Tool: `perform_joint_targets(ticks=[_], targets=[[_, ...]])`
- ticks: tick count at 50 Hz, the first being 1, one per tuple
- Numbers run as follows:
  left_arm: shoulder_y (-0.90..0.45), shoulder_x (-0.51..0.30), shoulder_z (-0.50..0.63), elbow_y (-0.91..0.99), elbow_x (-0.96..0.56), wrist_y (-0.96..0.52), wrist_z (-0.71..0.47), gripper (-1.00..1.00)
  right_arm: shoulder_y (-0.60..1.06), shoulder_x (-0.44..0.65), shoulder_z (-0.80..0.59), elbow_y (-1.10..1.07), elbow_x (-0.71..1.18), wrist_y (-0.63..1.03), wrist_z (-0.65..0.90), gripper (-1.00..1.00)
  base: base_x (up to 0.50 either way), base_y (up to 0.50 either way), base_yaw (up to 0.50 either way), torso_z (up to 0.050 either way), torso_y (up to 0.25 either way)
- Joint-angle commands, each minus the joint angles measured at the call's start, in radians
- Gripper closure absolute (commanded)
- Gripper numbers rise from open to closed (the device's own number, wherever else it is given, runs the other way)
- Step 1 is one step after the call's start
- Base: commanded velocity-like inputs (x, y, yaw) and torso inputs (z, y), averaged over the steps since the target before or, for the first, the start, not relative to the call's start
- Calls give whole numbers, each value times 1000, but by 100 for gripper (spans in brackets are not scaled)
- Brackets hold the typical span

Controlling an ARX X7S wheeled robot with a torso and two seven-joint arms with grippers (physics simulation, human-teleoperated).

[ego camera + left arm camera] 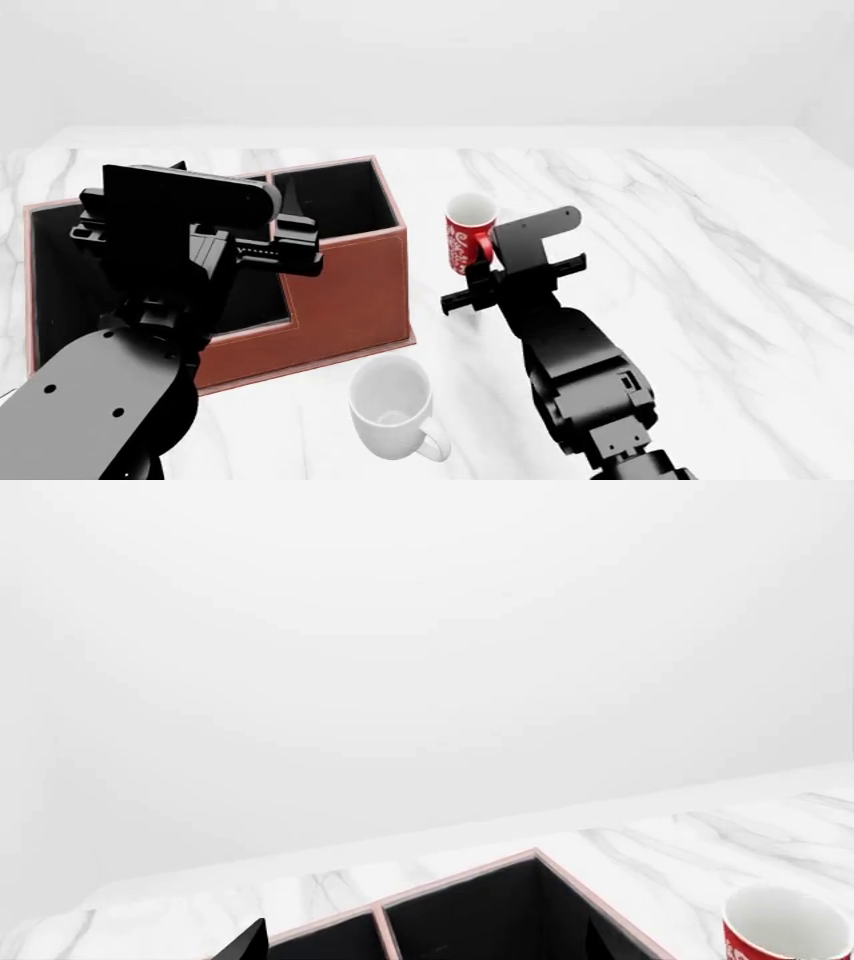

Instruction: Pick up the red mug and place it to the right of the caddy.

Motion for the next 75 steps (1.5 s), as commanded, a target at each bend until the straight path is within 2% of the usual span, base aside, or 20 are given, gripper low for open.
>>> perform_joint_targets(ticks=[1, 17, 29, 43, 44, 62, 64, 66, 70, 75], targets=[[2, -3, 1, -3, -4, 4, -3, -100, 87, -70, -33, 252, -6, -114, -34, 100, 0, 0, 0, 0, 0], [17, -9, -9, 4, -11, 8, -8, -100, 129, -93, -117, 556, 97, -315, -51, 100, 0, 0, 0, 0, 1], [18, -12, -7, 4, -15, 10, -12, -100, 176, -94, -360, 693, 317, -397, -17, 100, 0, 0, 0, 0, 1], [18, -16, -8, 3, -21, 11, -16, -100, 204, -94, -527, 736, 485, -418, 6, 100, 0, 0, 0, 0, 1], [19, -16, -7, 2, -21, 12, -16, -100, 206, -94, -538, 739, 497, -417, 8, -100, 0, 0, 0, 0, 0], [27, -20, -12, 3, -27, 19, -23, -100, 223, -86, -650, 737, 621, -427, 27, -100, 0, 0, 0, 0, 0], [29, -21, -13, 6, -28, 17, -23, -100, 200, -20, -652, 586, 637, -361, 82, -100, 0, 0, 0, 0, 0], [30, -23, -18, 10, -31, 15, -24, -100, 151, 98, -665, 321, 663, -268, 169, -100, 0, 0, 0, 0, 0], [30, -21, -14, 9, -31, 15, -28, -100, 80, 273, -663, -32, 721, -172, 291, -100, 0, 0, 0, 0, 0], [26, -18, -10, 14, -34, 9, -32, -100, -1, 449, -650, -340, 774, -135, 395, -100, 0, 0, 0, 0, 0]])
